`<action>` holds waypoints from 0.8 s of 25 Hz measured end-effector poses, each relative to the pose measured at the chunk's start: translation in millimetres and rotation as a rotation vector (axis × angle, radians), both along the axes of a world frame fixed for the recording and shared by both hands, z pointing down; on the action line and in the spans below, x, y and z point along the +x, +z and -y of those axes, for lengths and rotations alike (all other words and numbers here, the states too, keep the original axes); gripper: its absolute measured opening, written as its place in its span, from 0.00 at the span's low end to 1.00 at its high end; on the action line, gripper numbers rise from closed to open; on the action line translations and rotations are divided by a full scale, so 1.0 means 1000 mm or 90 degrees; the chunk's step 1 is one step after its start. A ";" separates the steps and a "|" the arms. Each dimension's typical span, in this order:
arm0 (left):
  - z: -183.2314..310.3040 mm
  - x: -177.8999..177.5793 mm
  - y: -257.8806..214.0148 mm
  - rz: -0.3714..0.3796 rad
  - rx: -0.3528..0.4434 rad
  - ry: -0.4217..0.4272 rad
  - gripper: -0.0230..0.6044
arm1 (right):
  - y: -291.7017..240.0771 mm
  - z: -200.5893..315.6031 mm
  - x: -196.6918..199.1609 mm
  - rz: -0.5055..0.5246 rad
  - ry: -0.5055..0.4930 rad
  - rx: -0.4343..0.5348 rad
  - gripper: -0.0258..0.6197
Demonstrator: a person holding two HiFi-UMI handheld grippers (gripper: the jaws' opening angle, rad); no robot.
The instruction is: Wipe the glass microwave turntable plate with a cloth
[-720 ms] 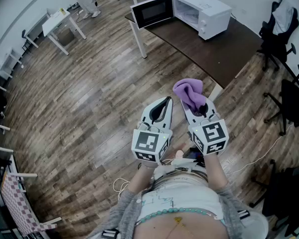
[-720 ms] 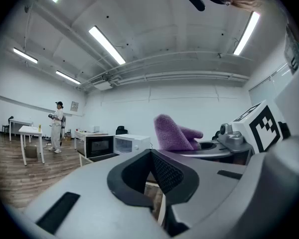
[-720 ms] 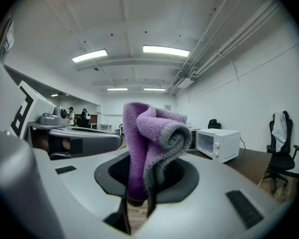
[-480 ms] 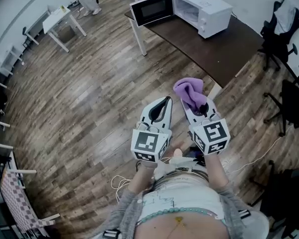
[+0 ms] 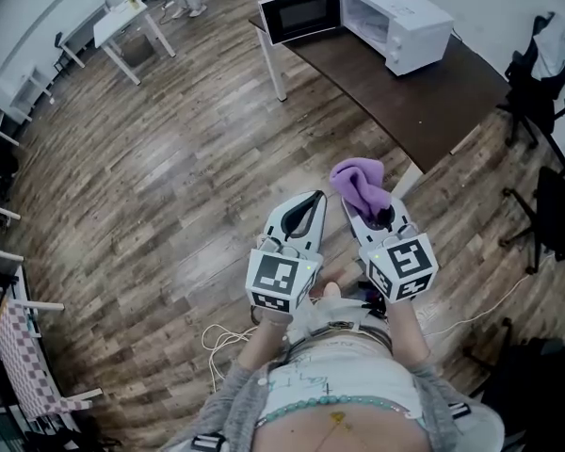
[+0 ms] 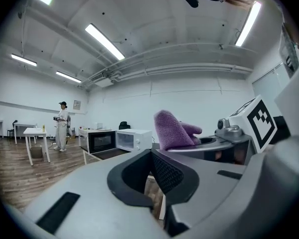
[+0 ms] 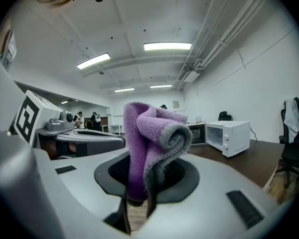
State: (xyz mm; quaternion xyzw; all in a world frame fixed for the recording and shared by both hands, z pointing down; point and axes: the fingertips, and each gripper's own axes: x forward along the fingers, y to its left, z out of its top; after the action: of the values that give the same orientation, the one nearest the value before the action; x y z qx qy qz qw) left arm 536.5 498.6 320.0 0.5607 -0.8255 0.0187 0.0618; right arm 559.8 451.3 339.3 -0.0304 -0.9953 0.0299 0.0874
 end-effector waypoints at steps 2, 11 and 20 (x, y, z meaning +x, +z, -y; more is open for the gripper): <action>0.000 -0.005 0.005 -0.009 -0.002 0.002 0.05 | 0.003 0.001 -0.005 -0.008 0.004 0.001 0.20; 0.018 -0.068 0.011 -0.041 0.015 0.041 0.05 | 0.004 0.014 -0.064 -0.021 0.036 0.014 0.20; 0.044 -0.161 0.010 -0.041 0.019 0.097 0.05 | 0.006 0.037 -0.156 -0.028 0.080 0.024 0.20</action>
State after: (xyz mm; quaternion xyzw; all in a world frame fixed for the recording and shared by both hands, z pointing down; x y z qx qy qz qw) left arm 375.2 455.0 330.2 0.6229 -0.7783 -0.0070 0.0786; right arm 404.2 414.7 345.8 0.0347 -0.9934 0.0175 0.1077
